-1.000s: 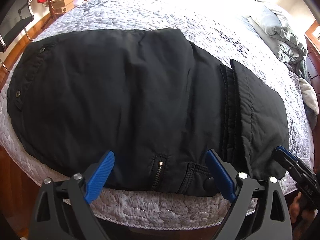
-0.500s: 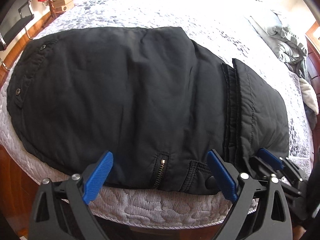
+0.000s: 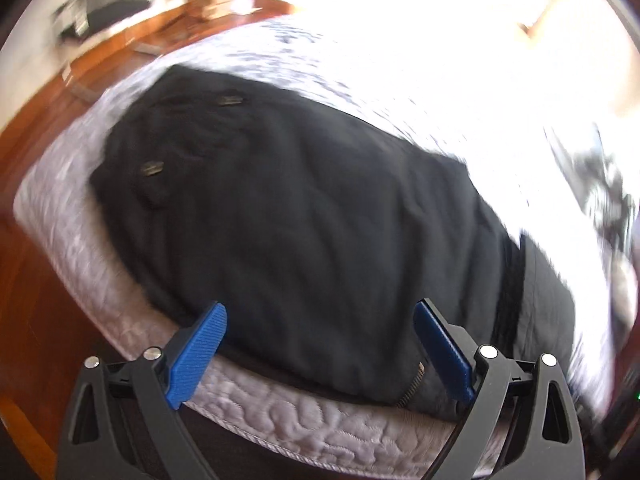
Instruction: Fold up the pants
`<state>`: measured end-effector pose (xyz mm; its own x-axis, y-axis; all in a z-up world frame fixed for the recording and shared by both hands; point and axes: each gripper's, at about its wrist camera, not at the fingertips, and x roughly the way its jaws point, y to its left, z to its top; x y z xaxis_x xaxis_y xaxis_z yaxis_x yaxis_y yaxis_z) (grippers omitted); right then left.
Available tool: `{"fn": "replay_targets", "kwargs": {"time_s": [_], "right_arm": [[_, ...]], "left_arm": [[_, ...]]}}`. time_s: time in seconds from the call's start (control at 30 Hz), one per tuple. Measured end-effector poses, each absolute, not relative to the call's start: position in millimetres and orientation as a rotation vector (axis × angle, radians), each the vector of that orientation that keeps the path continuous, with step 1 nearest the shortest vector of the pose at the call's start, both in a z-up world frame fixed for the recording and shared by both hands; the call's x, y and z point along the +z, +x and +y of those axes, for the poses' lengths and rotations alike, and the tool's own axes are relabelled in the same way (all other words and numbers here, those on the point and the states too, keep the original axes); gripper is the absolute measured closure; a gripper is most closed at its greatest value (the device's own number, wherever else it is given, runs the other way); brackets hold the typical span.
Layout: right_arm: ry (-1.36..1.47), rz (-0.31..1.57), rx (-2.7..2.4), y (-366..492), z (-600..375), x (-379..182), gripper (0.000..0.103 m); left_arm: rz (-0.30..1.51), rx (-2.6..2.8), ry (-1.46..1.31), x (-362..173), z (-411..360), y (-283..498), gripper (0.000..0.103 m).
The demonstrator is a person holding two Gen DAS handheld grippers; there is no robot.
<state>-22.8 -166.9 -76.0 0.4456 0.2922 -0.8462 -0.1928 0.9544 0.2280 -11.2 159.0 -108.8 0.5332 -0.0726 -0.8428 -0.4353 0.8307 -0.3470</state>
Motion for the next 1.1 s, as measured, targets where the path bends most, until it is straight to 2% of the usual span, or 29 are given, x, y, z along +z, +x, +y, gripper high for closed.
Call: {"fn": "replay_targets", "kwargs": {"time_s": [0.07,0.1,0.23,0.37,0.53,0.63,0.77,0.93,1.0,1.03,1.1], "right_arm": [[0.118,1.082,0.279,-22,-176,-81,0.057],[0.127,1.09,0.276,-20,-178,-83,0.057],[0.136,1.101,0.265,-19,-180,-89,0.058],[0.118,1.104,0.259,-17,-173,-91,0.054],[0.086,1.099,0.254,-18,-165,-92,0.051],[0.095,1.096,0.296,-18,-157,-92,0.051],[0.074,1.102,0.276,-15,-152,-90,0.053],[0.1,1.1,0.261,-15,-166,-90,0.053],[0.116,1.101,0.266,-14,-170,-92,0.053],[0.119,1.103,0.265,-14,-170,-93,0.053],[0.111,1.103,0.264,-13,-170,-95,0.052]], "left_arm": [[0.952,0.263,-0.72,-117,193,-23,0.022],[0.94,0.27,-0.781,-122,207,-28,0.025],[0.94,0.244,-0.918,-139,247,-29,0.025],[0.961,0.184,-1.018,-154,265,-30,0.024],[0.956,0.166,-1.017,-156,266,-36,0.026],[1.0,0.205,-0.96,-150,265,-37,0.047],[1.046,0.17,-0.954,-153,278,-40,0.058],[1.025,0.158,-1.106,-154,306,-64,0.055],[1.037,0.185,-1.069,-150,308,-70,0.041],[1.053,0.23,-1.038,-148,310,-75,0.028],[1.023,0.258,-1.046,-147,315,-87,0.028]]}}
